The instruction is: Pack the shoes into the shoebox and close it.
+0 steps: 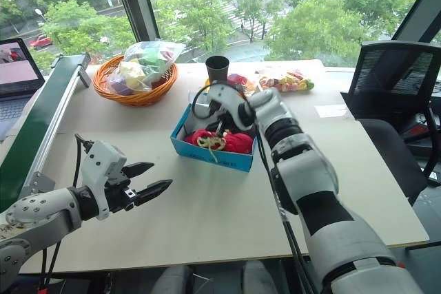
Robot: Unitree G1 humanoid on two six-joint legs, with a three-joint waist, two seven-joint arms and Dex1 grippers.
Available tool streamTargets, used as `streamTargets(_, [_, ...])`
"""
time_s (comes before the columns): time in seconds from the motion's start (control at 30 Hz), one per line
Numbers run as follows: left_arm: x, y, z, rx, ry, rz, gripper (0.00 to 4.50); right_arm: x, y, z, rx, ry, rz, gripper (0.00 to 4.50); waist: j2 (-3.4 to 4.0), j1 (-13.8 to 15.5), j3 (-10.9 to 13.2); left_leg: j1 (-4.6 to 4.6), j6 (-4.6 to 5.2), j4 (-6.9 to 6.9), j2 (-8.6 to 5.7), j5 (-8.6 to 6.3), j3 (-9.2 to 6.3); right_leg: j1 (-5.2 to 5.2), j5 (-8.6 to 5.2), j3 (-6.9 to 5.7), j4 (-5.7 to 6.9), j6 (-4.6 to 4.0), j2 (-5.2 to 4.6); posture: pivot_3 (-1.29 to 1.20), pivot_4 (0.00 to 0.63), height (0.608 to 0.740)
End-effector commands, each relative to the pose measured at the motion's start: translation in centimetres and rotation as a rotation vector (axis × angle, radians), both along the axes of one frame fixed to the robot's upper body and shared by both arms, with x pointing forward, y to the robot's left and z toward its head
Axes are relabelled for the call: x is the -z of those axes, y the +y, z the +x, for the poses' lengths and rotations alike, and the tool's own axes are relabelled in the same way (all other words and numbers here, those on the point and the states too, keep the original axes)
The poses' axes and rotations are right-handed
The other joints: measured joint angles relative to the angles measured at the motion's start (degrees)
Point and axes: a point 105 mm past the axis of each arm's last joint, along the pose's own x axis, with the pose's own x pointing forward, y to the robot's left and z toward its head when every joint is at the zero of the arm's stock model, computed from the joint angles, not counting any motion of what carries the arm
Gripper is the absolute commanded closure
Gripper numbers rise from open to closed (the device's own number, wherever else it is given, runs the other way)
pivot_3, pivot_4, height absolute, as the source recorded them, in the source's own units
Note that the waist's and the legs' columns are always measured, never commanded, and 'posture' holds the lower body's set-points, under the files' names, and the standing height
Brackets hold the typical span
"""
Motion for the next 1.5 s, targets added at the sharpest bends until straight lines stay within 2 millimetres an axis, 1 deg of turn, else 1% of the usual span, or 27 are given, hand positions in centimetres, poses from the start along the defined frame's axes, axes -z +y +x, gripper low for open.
streamTargets(0.03, [-0.5, -0.4, 0.3, 0.036, -0.025, 0.005, 0.93, -4.6, -4.5, -1.0, -0.050, -0.030, 0.032, 4.49, 0.05, 0.3, 0.0, -0.33, 0.00, 0.00, 0.00, 0.00, -0.02, -0.30, 0.00, -0.01, 0.01, 0.00, 0.01, 0.00, 0.150, 0.738])
streamTargets(0.07, [-0.5, -0.4, 0.4, 0.038, -0.025, 0.005, 0.93, -4.5, -5.5, -0.9, -0.029, -0.041, 0.005, 4.49, 0.06, 0.8, 0.0, -0.58, 0.00, 0.02, -0.01, 0.00, -0.03, -0.51, 0.01, -0.03, 0.02, 0.00, -0.02, 0.00, 0.150, 0.738])
streamTargets(0.13, [-0.5, -0.4, 0.5, 0.046, -0.025, 0.007, 0.93, -3.1, -7.4, 0.1, 0.065, -0.094, -0.097, 4.49, 0.04, 1.2, 0.0, -0.96, 0.00, 0.07, -0.08, 0.00, 0.00, -0.86, 0.02, -0.04, 0.02, 0.02, -0.12, 0.00, 0.150, 0.738])
streamTargets(0.2, [-0.6, -0.5, 0.6, 0.056, -0.025, 0.007, 0.93, -1.4, -11.0, 2.0, 0.258, -0.186, -0.224, 4.49, 0.04, 1.0, 0.0, -0.96, 0.00, 0.09, -0.08, 0.00, 0.06, -0.87, 0.03, -0.01, -0.01, 0.02, -0.15, 0.00, 0.150, 0.738])
streamTargets(0.23, [-0.6, -0.6, 0.7, 0.062, -0.024, 0.008, 0.93, -0.8, -13.2, 3.0, 0.376, -0.252, -0.289, 4.49, 0.03, 1.0, 0.0, -0.94, 0.00, 0.08, -0.07, 0.00, 0.09, -0.88, 0.03, 0.01, 0.01, 0.02, -0.13, 0.00, 0.150, 0.738])
streamTargets(0.27, [-0.6, -0.6, 0.8, 0.067, -0.024, 0.009, 0.93, -0.6, -14.7, 3.7, 0.467, -0.311, -0.313, 4.49, 0.03, 1.0, 0.0, -0.93, -0.02, 0.09, -0.07, 0.02, 0.10, -0.89, 0.02, 0.02, 0.02, 0.02, -0.12, 0.00, 0.150, 0.738])
streamTargets(0.3, [-0.6, -0.6, 0.9, 0.070, -0.023, 0.009, 0.93, -0.5, -15.5, 4.1, 0.536, -0.333, -0.308, 4.49, 0.03, 1.0, 0.0, -0.91, -0.09, 0.08, -0.07, 0.07, 0.10, -0.88, 0.03, 0.03, 0.04, 0.02, -0.11, 0.00, 0.150, 0.738])
streamTargets(0.33, [-0.6, -0.6, 1.0, 0.073, -0.023, 0.009, 0.93, -0.3, -15.9, 4.3, 0.567, -0.338, -0.301, 4.49, 0.05, 1.1, 0.1, -0.90, -0.14, 0.08, -0.08, 0.10, 0.10, -0.88, 0.03, 0.03, 0.08, 0.02, -0.12, 0.00, 0.150, 0.738])
streamTargets(0.37, [-0.6, -0.7, 1.0, 0.078, -0.024, 0.011, 0.93, 0.3, -16.0, 4.4, 0.594, -0.333, -0.283, 4.49, 0.07, 1.0, 0.1, -0.90, -0.18, 0.09, -0.08, 0.13, 0.10, -0.89, 0.03, 0.04, 0.07, 0.01, -0.12, 0.00, 0.150, 0.738])
streamTargets(0.43, [-0.7, -0.7, 1.2, 0.084, -0.024, 0.012, 0.93, 1.5, -16.3, 4.6, 0.617, -0.350, -0.318, 4.49, 0.07, 0.3, 0.1, -0.90, -0.18, 0.09, -0.07, 0.14, 0.15, -0.90, 0.03, 0.10, 0.08, 0.00, -0.10, 0.00, 0.150, 0.738])
streamTargets(0.5, [-0.7, -0.7, 1.4, 0.090, -0.026, 0.018, 0.93, 2.2, -15.8, 4.8, 0.623, -0.358, -0.318, 4.49, 0.07, -0.3, 0.1, -0.90, -0.18, 0.08, -0.06, 0.14, 0.15, -0.90, 0.03, 0.10, 0.07, 0.01, -0.08, 0.00, 0.150, 0.738])
streamTargets(0.6, [-1.1, -0.7, 1.6, 0.099, -0.034, 0.024, 0.93, 3.7, -14.0, 5.1, 0.632, -0.341, -0.272, 4.49, 0.07, -0.9, 0.1, -0.89, -0.17, 0.05, -0.05, 0.13, 0.15, -0.90, 0.03, 0.13, 0.08, 0.01, -0.07, 0.00, 0.150, 0.738])
streamTargets(0.67, [-1.1, -0.6, 1.7, 0.100, -0.036, 0.028, 0.93, 4.5, -13.4, 5.1, 0.628, -0.338, -0.282, 4.49, 0.07, -1.1, 0.1, -0.89, -0.17, 0.06, -0.04, 0.13, 0.15, -0.89, 0.04, 0.13, 0.08, 0.01, -0.06, 0.00, 0.150, 0.738])
streamTargets(0.83, [-1.4, -0.5, 1.5, 0.092, -0.043, 0.034, 0.93, 5.6, -11.7, 5.1, 0.610, -0.326, -0.265, 4.49, 0.07, -0.8, 0.1, -0.90, -0.17, 0.08, -0.08, 0.13, 0.13, -0.86, 0.05, 0.11, 0.10, 0.03, -0.11, 0.00, 0.150, 0.738])
streamTargets(0.93, [-1.4, -0.5, 1.3, 0.086, -0.047, 0.033, 0.93, 6.0, -11.3, 5.1, 0.611, -0.342, -0.268, 4.49, 0.07, -0.8, 0.1, -0.90, -0.17, 0.09, -0.07, 0.14, 0.12, -0.86, 0.05, 0.11, 0.11, 0.03, -0.10, 0.00, 0.150, 0.738])
streamTargets(1.03, [-1.4, -0.5, 1.2, 0.076, -0.048, 0.031, 0.93, 5.8, -11.0, 5.3, 0.616, -0.368, -0.265, 4.49, 0.07, -0.9, 0.1, -0.89, -0.17, 0.10, -0.07, 0.14, 0.12, -0.86, 0.05, 0.11, 0.13, 0.03, -0.09, 0.00, 0.150, 0.738])
streamTargets(1.13, [-1.3, -0.4, 1.0, 0.067, -0.046, 0.030, 0.93, 5.4, -10.1, 5.4, 0.607, -0.388, -0.218, 4.49, 0.07, -1.0, 0.1, -0.88, -0.17, 0.10, -0.07, 0.13, 0.12, -0.86, 0.05, 0.11, 0.15, 0.03, -0.09, 0.00, 0.150, 0.738])
streamTargets(1.2, [-1.3, -0.4, 1.1, 0.064, -0.045, 0.030, 0.93, 5.7, -9.5, 5.3, 0.591, -0.390, -0.203, 4.49, 0.07, -1.2, 0.1, -0.88, -0.17, 0.10, -0.06, 0.14, 0.13, -0.86, 0.05, 0.12, 0.15, 0.03, -0.09, 0.00, 0.150, 0.738])
streamTargets(1.27, [-1.4, -0.5, 1.1, 0.066, -0.047, 0.028, 0.93, 6.5, -8.9, 5.0, 0.564, -0.360, -0.193, 4.49, 0.07, -1.4, 0.1, -0.88, -0.17, 0.10, -0.06, 0.14, 0.13, -0.86, 0.05, 0.12, 0.16, 0.03, -0.08, 0.00, 0.150, 0.738])
streamTargets(1.37, [-1.5, -0.6, 1.2, 0.067, -0.050, 0.028, 0.93, 8.1, -7.7, 4.0, 0.489, -0.257, -0.165, 4.49, 0.07, -1.5, 0.1, -0.86, -0.17, 0.11, -0.06, 0.13, 0.12, -0.85, 0.05, 0.12, 0.19, 0.03, -0.08, 0.00, 0.150, 0.738])
streamTargets(1.47, [-1.5, -0.5, 1.2, 0.064, -0.050, 0.031, 0.93, 9.8, -6.8, 2.4, 0.360, -0.128, -0.170, 4.49, 0.06, -1.6, 0.1, -0.83, -0.17, 0.11, -0.06, 0.13, 0.12, -0.82, 0.05, 0.12, 0.19, 0.03, -0.08, 0.00, 0.150, 0.738])
streamTargets(1.5, [-1.5, -0.4, 1.2, 0.063, -0.050, 0.032, 0.93, 10.4, -6.4, 1.5, 0.292, -0.076, -0.178, 4.49, 0.07, -1.6, 0.1, -0.83, -0.17, 0.11, -0.06, 0.14, 0.13, -0.82, 0.05, 0.12, 0.19, 0.03, -0.08, 0.00, 0.150, 0.738])
